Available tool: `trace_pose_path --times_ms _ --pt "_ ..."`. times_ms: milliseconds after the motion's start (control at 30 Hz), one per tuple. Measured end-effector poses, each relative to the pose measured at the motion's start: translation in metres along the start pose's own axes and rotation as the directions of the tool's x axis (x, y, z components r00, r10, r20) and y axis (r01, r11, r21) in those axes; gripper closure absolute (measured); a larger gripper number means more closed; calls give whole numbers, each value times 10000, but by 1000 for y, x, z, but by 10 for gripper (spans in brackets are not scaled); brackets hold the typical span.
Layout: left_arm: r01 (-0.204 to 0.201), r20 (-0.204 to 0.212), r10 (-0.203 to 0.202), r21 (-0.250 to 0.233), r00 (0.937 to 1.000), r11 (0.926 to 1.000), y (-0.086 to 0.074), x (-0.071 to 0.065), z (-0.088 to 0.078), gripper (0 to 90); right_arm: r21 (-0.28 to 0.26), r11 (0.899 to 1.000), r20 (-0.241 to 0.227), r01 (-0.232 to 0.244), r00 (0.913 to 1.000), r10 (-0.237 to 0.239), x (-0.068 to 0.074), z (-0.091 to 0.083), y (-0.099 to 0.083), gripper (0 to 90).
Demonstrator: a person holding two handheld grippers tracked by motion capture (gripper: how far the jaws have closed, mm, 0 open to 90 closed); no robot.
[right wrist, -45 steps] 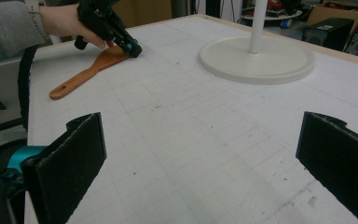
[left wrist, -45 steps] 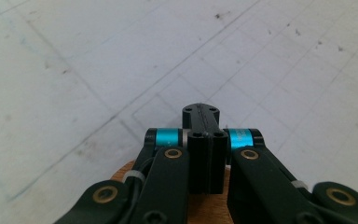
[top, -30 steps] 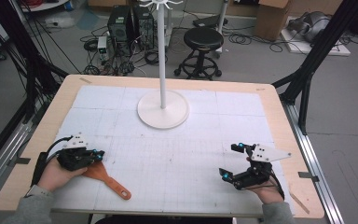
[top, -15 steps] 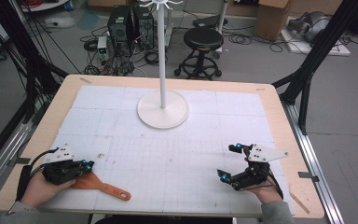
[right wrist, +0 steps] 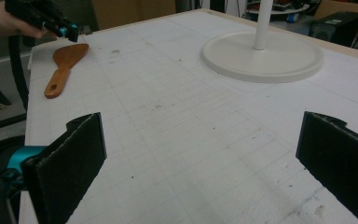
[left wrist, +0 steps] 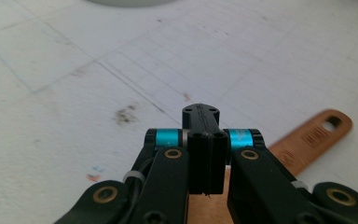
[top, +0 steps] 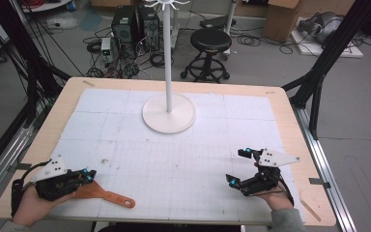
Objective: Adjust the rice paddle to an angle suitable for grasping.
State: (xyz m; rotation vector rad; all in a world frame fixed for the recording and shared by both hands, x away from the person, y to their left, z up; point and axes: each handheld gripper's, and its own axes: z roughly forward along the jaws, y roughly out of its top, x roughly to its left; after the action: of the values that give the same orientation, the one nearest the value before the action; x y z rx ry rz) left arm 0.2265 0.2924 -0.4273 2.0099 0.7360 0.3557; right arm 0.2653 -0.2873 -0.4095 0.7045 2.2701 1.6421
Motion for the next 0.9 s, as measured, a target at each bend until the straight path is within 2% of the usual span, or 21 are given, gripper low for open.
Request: trace_pose_path --times_ms 133,233,300,400,567,667,900 --pt "-150 64 150 83 9999 9999 1 -11 -1 898 -25 10000 -19 70 10000 -70 1 0 0 0" --pt "-232 574 225 110 9981 9997 1 -20 -2 898 -10 10000 5 19 10000 -19 1 0 0 0" --pt "-546 881 515 331 9948 9980 -1 -30 1 898 13 10000 40 0 10000 0 0 0 0 0" --pt "-885 1097 817 595 9906 9943 -4 -39 4 898 18 10000 43 5 10000 -5 0 0 0 0" --pt "-880 1134 804 634 9903 9941 -4 -38 4 898 -9 10000 24 -2 10000 2 1 -1 0 0" --pt "-1034 1336 932 713 9866 9921 -4 -42 7 898 58 10000 47 -34 10000 34 1 0 0 0" --pt "-1162 1504 1005 997 9835 9882 -5 -45 12 898 93 9999 48 -37 10000 36 1 0 -1 0"
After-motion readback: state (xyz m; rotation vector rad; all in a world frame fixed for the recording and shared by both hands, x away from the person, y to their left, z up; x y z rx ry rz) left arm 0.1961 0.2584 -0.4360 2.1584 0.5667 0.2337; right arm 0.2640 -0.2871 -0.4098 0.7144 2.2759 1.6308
